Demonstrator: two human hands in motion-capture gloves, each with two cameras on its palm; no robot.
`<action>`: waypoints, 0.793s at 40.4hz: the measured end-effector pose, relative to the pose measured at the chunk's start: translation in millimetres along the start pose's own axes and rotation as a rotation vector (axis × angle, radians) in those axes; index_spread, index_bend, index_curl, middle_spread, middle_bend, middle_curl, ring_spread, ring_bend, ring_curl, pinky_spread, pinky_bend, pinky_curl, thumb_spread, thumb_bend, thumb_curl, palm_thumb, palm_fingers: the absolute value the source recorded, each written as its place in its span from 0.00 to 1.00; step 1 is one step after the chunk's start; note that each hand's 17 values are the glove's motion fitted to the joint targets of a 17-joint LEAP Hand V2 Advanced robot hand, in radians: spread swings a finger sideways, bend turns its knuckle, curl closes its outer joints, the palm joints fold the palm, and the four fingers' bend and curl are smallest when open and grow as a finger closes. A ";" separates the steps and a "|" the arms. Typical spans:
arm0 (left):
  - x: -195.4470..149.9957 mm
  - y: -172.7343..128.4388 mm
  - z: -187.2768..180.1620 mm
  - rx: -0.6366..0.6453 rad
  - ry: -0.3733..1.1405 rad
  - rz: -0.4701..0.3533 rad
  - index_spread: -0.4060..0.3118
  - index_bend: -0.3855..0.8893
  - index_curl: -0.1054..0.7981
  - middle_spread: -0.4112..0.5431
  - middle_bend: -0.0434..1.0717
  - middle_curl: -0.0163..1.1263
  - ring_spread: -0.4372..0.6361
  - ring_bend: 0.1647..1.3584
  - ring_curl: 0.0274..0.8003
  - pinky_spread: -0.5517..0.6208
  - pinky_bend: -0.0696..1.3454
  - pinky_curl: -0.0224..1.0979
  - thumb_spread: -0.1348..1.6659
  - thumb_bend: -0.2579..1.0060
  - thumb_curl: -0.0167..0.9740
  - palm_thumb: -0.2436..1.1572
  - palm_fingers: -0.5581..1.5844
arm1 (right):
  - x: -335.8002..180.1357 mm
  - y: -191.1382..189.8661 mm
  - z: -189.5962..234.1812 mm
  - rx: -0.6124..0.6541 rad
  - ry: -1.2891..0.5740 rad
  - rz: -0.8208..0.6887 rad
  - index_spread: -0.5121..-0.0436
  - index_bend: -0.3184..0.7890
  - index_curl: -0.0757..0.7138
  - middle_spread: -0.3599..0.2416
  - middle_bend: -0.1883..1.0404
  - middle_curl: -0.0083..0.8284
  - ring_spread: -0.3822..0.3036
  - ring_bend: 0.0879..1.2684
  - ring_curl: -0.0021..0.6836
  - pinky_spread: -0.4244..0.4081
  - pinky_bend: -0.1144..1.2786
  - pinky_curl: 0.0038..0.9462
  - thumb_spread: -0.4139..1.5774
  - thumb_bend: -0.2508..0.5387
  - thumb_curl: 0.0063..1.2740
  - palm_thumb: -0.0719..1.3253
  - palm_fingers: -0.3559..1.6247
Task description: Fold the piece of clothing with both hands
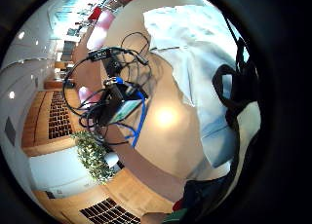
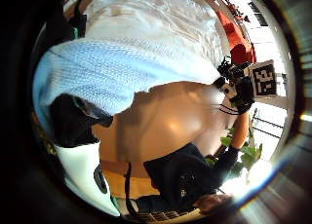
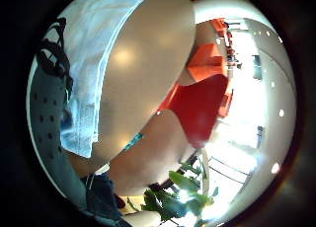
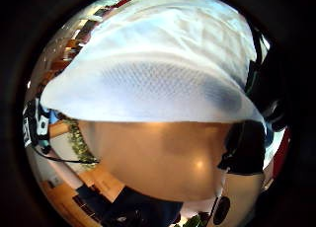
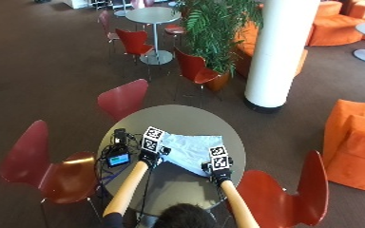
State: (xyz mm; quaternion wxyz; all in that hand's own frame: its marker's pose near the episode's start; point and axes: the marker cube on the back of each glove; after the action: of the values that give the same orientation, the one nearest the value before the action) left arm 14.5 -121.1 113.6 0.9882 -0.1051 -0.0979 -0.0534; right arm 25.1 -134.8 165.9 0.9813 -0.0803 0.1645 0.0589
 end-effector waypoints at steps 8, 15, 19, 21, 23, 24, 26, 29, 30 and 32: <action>12.6 19.1 87.4 -0.051 -0.035 0.220 0.23 0.41 0.57 0.13 0.33 0.49 0.09 0.28 0.54 0.12 0.50 0.40 0.43 0.19 0.78 0.85 0.81 | 10.1 34.2 -2.9 0.079 0.091 -0.087 0.51 0.46 0.59 0.21 0.39 0.61 0.18 0.36 0.65 0.14 0.44 0.41 0.51 0.30 0.49 0.78 0.81; 16.3 104.6 102.7 -0.033 0.015 0.331 0.24 0.41 0.57 0.13 0.33 0.50 0.09 0.29 0.55 0.13 0.50 0.40 0.45 0.19 0.80 0.85 0.81 | 23.6 59.2 21.0 0.036 0.072 -0.200 0.52 0.50 0.65 0.21 0.42 0.64 0.18 0.36 0.67 0.13 0.42 0.41 0.43 0.29 0.53 0.79 0.83; 11.4 157.1 81.9 0.018 0.104 0.341 0.24 0.41 0.57 0.13 0.32 0.51 0.09 0.30 0.56 0.13 0.50 0.41 0.44 0.19 0.81 0.85 0.81 | 20.4 103.3 -0.7 -0.004 0.074 -0.266 0.52 0.52 0.69 0.21 0.43 0.65 0.18 0.36 0.68 0.13 0.42 0.41 0.40 0.29 0.55 0.79 0.83; 7.3 176.0 69.4 0.033 0.148 0.345 0.24 0.41 0.57 0.13 0.32 0.51 0.09 0.31 0.56 0.14 0.50 0.41 0.44 0.19 0.82 0.85 0.81 | 19.7 120.1 -17.1 -0.005 0.087 -0.275 0.52 0.53 0.70 0.21 0.44 0.66 0.18 0.36 0.69 0.13 0.41 0.41 0.39 0.29 0.55 0.79 0.83; 2.3 187.0 56.5 0.032 0.186 0.345 0.24 0.41 0.57 0.13 0.32 0.51 0.09 0.32 0.57 0.14 0.52 0.42 0.44 0.19 0.83 0.84 0.82 | 20.1 129.5 -34.6 -0.004 0.117 -0.264 0.52 0.54 0.72 0.21 0.45 0.67 0.18 0.37 0.69 0.13 0.41 0.41 0.37 0.29 0.56 0.79 0.84; -0.4 188.3 50.6 0.026 0.205 0.343 0.24 0.41 0.57 0.13 0.32 0.52 0.09 0.32 0.57 0.14 0.52 0.42 0.44 0.19 0.83 0.84 0.82 | 20.0 131.3 -43.7 -0.004 0.137 -0.252 0.52 0.54 0.73 0.21 0.46 0.67 0.18 0.37 0.70 0.13 0.41 0.41 0.36 0.29 0.56 0.80 0.84; -5.8 181.0 41.6 0.000 0.244 0.334 0.24 0.41 0.57 0.13 0.32 0.52 0.09 0.33 0.58 0.14 0.52 0.42 0.44 0.19 0.83 0.84 0.82 | 19.3 126.5 -59.9 -0.002 0.183 -0.216 0.52 0.55 0.74 0.21 0.46 0.67 0.18 0.37 0.70 0.14 0.41 0.42 0.35 0.29 0.57 0.80 0.84; -12.8 152.2 36.7 -0.068 0.281 0.296 0.23 0.41 0.57 0.13 0.33 0.52 0.09 0.34 0.58 0.14 0.53 0.43 0.44 0.18 0.84 0.82 0.82 | 17.3 97.9 -72.8 -0.007 0.265 -0.141 0.52 0.56 0.76 0.22 0.48 0.68 0.18 0.37 0.71 0.14 0.41 0.42 0.34 0.29 0.58 0.80 0.83; -14.5 139.3 37.2 -0.088 0.279 0.275 0.24 0.41 0.57 0.12 0.33 0.53 0.09 0.34 0.59 0.14 0.53 0.43 0.45 0.18 0.84 0.82 0.82 | 16.1 83.7 -73.5 -0.011 0.289 -0.117 0.52 0.56 0.76 0.22 0.48 0.68 0.18 0.37 0.71 0.14 0.41 0.42 0.33 0.29 0.58 0.79 0.83; -16.8 110.0 42.1 -0.112 0.248 0.229 0.24 0.41 0.57 0.12 0.33 0.53 0.09 0.34 0.59 0.15 0.53 0.44 0.45 0.18 0.84 0.81 0.81 | 12.4 51.6 -70.2 -0.017 0.319 -0.081 0.52 0.55 0.77 0.21 0.48 0.69 0.18 0.37 0.71 0.14 0.41 0.43 0.33 0.29 0.59 0.79 0.82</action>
State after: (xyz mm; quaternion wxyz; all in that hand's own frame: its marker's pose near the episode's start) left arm 4.3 -3.6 128.9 0.9849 -0.1631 0.0402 0.0415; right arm 7.5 -95.5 89.2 0.9437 -0.1035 0.3142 0.0071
